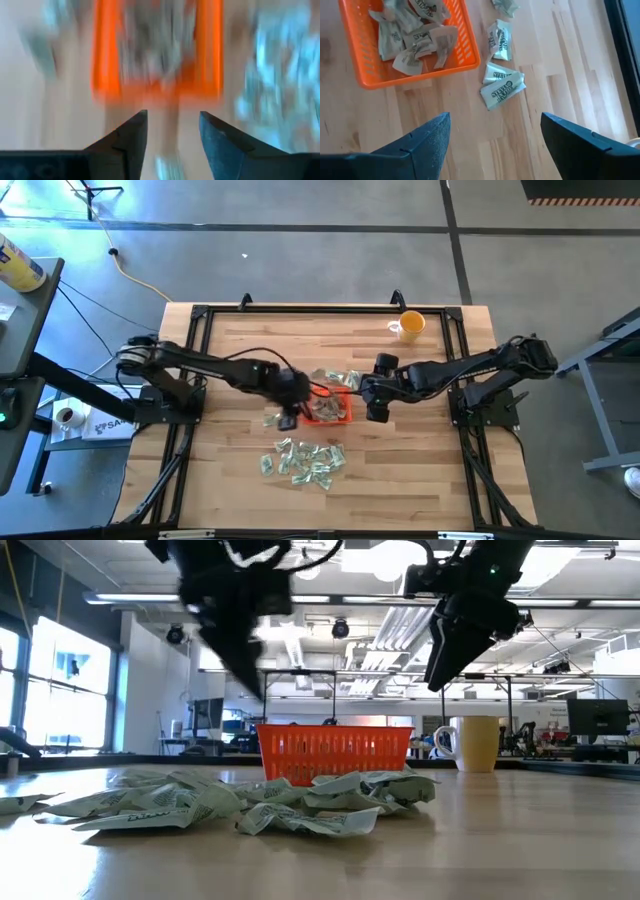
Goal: Pick and place Stevia / Truvia into bins
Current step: Put the stevia packet into the orange bin
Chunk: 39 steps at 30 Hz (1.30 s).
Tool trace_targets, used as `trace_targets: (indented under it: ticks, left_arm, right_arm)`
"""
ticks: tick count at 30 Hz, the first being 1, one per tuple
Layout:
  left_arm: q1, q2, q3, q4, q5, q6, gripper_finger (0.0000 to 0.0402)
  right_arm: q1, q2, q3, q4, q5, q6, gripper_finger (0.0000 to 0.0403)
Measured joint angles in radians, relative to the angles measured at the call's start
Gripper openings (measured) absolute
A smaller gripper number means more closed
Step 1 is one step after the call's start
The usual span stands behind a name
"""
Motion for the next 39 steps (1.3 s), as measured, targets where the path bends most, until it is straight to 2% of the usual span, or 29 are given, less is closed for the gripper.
trace_targets:
  ticks: [2, 4, 6, 8, 10, 13, 18, 24, 34, 39]
  left_arm:
    - [-0.033, -0.037, -0.003, -0.132, 0.025, -0.034, 0.0219]
    - [-0.094, -0.084, -0.021, -0.196, 0.028, -0.039, 0.022]
    - [-0.158, -0.125, -0.054, -0.197, -0.001, -0.063, 0.0215]
    - [-0.201, -0.146, -0.095, -0.157, -0.071, -0.127, 0.0209]
    - [-0.197, -0.149, -0.145, -0.136, -0.102, -0.202, 0.0204]
    - [-0.158, -0.142, -0.237, -0.02, -0.109, -0.269, 0.0203]
    - [-0.111, -0.123, -0.358, 0.132, -0.027, -0.273, 0.0215]
    - [-0.112, -0.105, -0.417, 0.172, -0.024, -0.271, 0.0219]
    - [-0.098, -0.066, -0.427, 0.285, -0.041, -0.25, 0.0126]
    - [-0.058, -0.037, -0.426, 0.299, -0.033, -0.214, 0.0062]
  right_arm:
    - [0.001, 0.0, 0.0, 0.009, -0.01, 0.0, 0.03]
    - [0.001, 0.003, 0.0, 0.027, -0.028, -0.004, 0.03]
    - [0.001, 0.004, 0.0, 0.048, -0.039, -0.021, 0.03]
    - [0.001, 0.004, 0.0, 0.075, -0.038, -0.026, 0.03]
    - [0.001, 0.004, 0.001, 0.099, -0.033, -0.022, 0.03]
    - [0.001, 0.004, 0.001, 0.12, -0.031, -0.018, 0.03]
    - [0.001, 0.004, 0.001, 0.11, -0.041, 0.007, 0.03]
    - [0.001, 0.004, 0.001, 0.102, -0.059, 0.021, 0.03]
    - [0.0, 0.004, 0.001, 0.101, -0.035, 0.0, 0.03]
    - [-0.003, 0.004, 0.001, 0.1, -0.025, -0.001, 0.03]
